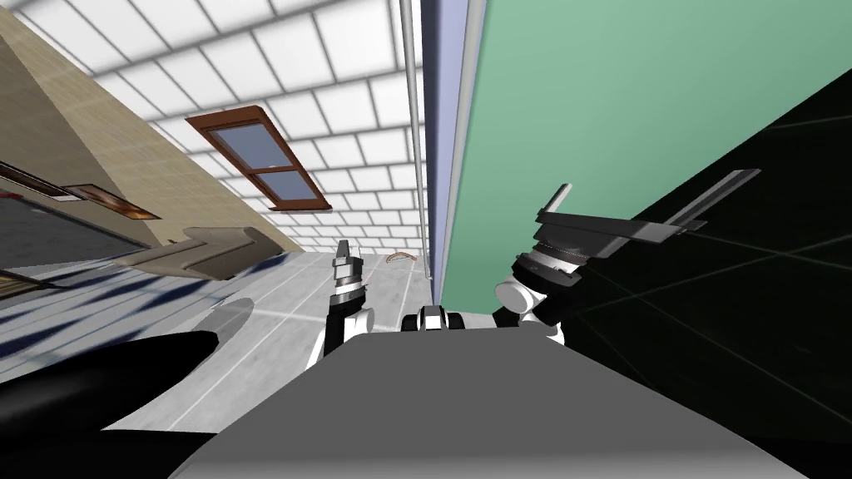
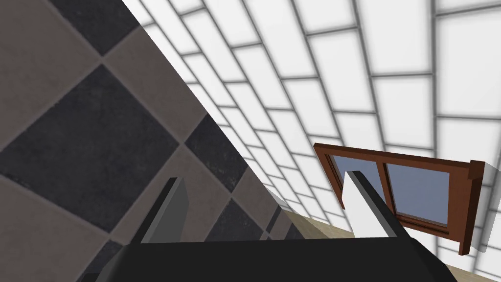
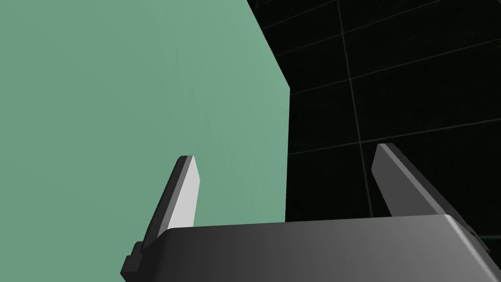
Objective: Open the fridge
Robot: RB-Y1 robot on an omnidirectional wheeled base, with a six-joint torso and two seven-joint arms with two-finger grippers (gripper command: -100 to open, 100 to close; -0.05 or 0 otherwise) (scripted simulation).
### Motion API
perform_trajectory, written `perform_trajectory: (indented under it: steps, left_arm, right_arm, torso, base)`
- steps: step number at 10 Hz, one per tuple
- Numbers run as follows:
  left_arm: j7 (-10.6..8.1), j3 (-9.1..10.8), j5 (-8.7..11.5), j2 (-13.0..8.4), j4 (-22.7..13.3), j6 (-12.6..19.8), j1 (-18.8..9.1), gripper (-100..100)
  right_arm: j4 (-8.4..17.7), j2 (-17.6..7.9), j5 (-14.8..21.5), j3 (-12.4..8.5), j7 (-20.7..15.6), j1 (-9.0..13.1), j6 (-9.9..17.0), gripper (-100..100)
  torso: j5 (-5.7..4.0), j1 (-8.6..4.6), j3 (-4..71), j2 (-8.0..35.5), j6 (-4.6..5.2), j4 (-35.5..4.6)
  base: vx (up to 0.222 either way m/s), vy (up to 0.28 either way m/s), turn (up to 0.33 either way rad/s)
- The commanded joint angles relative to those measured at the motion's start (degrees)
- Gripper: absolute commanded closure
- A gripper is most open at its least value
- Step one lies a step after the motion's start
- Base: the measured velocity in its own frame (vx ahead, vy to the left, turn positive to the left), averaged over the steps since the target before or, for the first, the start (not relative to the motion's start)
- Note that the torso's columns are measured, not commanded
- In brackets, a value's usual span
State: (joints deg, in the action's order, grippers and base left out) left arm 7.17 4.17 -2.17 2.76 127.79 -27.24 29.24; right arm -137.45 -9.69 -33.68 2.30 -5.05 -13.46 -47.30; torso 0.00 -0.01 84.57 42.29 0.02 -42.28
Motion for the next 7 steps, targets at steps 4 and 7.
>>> perform_trajectory:
  steps: [4,7]
  left_arm:
    - [0.00,0.00,0.00,0.00,0.00,0.00,0.00,0]
    - [0.00,0.00,0.00,0.00,0.00,0.00,0.00,0]
  right_arm:
    - [-0.42,-0.44,-9.85,2.33,1.47,5.53,-5.13,-100]
    - [-0.57,-0.54,-15.25,2.97,1.95,7.41,-6.73,-100]
  torso:
    - [0.00,0.00,0.00,0.01,0.01,0.00]
    - [0.01,0.03,0.01,-0.01,-0.04,0.00]
  base:
    - [-0.014,0.002,0.156]
    - [-0.012,0.003,0.175]
